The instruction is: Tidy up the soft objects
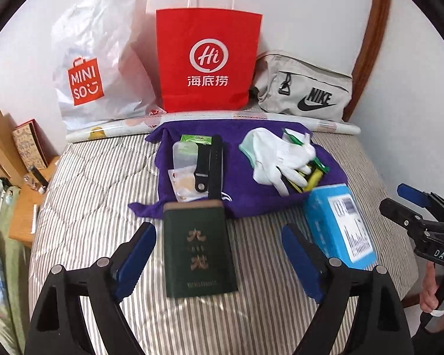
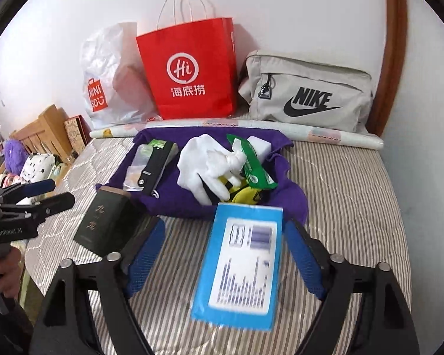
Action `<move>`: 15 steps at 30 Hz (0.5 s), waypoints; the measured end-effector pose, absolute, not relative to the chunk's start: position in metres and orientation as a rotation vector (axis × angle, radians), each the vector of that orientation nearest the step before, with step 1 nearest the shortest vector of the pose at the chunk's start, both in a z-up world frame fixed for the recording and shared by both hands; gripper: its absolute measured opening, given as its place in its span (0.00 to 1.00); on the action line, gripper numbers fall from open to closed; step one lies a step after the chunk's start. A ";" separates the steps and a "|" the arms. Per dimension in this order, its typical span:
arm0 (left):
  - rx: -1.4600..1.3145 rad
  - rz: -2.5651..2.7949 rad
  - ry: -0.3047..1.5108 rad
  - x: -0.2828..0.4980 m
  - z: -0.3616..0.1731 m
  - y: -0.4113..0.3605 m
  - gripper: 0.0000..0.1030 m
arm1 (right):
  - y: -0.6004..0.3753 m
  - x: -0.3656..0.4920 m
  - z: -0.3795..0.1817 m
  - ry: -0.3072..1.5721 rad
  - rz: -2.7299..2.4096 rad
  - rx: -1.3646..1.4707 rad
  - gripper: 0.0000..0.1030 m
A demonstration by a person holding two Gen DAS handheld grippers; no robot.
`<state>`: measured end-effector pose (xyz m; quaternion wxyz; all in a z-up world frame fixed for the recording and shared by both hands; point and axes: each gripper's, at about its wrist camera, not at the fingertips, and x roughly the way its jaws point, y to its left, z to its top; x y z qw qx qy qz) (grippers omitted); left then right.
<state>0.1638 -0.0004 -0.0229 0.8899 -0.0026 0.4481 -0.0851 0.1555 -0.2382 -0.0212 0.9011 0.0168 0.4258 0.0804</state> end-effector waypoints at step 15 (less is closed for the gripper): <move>0.030 -0.115 0.844 0.067 0.000 -0.013 0.89 | -0.219 0.058 -0.002 0.838 0.080 -0.003 0.89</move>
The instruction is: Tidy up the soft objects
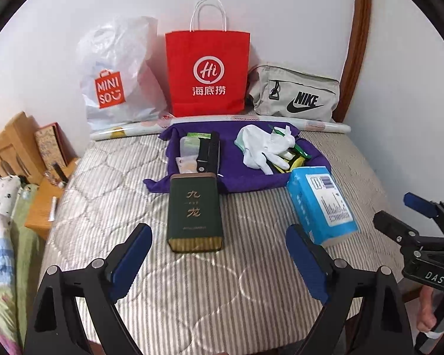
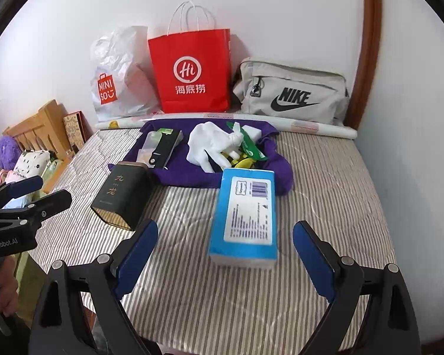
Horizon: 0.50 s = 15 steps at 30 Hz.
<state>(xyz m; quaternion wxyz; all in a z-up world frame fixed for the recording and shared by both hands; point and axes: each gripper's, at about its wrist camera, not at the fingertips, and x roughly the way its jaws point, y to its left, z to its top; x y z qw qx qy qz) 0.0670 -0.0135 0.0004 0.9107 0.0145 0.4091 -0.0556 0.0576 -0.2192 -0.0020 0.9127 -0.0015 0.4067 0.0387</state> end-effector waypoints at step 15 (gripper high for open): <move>0.028 -0.078 0.801 0.014 0.007 -0.013 0.89 | -0.217 -0.007 0.018 0.759 0.062 0.001 0.89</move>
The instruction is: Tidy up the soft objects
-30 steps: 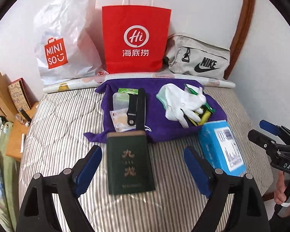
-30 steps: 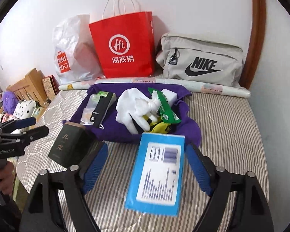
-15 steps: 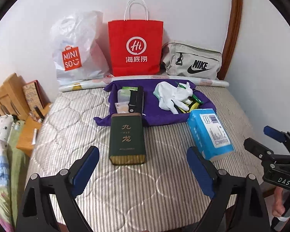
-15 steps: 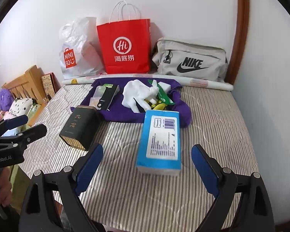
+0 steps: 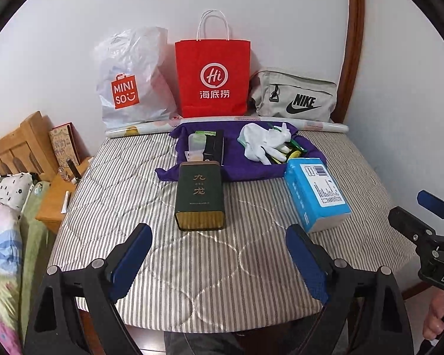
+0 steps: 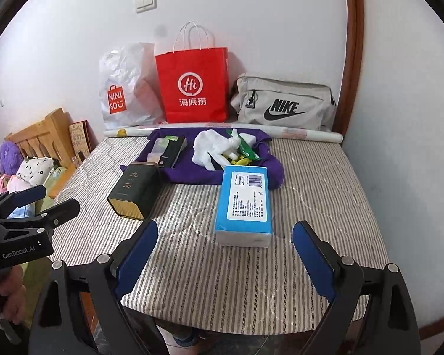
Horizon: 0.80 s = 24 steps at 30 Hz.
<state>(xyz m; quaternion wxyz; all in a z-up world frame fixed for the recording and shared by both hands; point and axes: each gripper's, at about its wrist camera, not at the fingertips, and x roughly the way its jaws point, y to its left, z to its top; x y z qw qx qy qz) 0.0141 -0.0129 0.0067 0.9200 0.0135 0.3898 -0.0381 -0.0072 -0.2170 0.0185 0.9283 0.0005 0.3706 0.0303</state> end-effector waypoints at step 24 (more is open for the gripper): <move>0.047 -0.068 0.778 -0.003 0.015 -0.015 0.89 | -0.217 -0.026 0.021 0.740 0.074 -0.002 0.89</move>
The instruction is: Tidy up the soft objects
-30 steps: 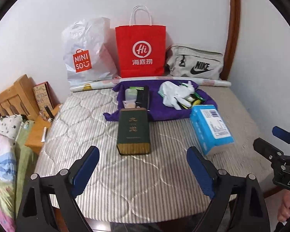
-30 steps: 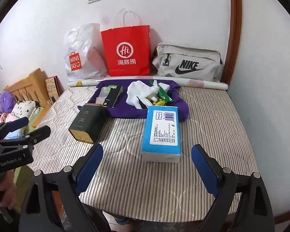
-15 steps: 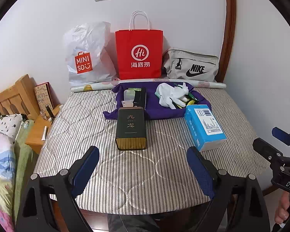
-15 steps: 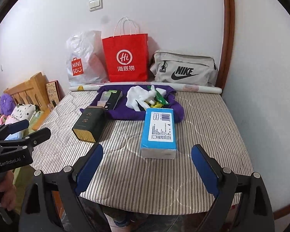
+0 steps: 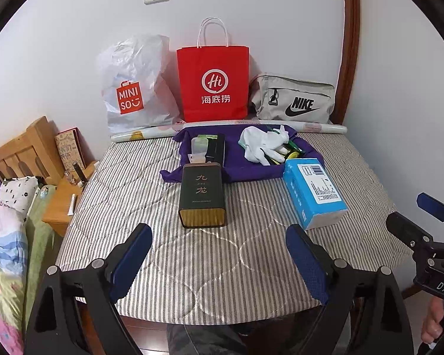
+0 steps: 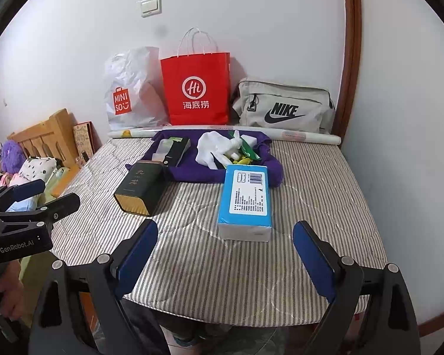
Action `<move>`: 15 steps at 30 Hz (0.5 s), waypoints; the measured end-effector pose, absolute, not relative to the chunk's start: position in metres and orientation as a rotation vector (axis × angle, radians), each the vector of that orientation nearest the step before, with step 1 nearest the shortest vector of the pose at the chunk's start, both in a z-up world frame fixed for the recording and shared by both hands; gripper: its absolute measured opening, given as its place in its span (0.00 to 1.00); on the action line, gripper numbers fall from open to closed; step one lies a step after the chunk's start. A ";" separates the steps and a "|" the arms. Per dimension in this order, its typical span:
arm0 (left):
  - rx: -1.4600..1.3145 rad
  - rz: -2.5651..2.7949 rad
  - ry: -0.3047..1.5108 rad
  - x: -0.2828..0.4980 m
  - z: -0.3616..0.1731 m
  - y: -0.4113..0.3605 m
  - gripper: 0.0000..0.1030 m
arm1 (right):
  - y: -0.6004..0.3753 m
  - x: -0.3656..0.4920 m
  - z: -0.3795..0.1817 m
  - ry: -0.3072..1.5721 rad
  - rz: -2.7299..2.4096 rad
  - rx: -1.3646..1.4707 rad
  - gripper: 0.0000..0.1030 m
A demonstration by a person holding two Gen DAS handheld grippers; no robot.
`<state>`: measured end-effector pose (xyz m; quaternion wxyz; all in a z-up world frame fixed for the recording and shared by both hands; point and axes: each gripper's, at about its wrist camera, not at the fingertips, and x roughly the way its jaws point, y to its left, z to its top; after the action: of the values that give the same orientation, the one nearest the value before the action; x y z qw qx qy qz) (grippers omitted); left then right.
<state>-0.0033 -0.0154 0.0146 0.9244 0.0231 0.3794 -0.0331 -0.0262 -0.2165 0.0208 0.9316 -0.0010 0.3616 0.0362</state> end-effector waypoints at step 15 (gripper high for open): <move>0.040 -0.072 0.780 -0.007 0.016 -0.016 0.89 | -0.214 -0.026 0.019 0.740 0.088 -0.004 0.89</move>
<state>-0.0067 -0.0164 0.0156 0.9240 0.0197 0.3803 -0.0353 -0.0258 -0.2144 0.0194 0.9314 -0.0020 0.3615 0.0429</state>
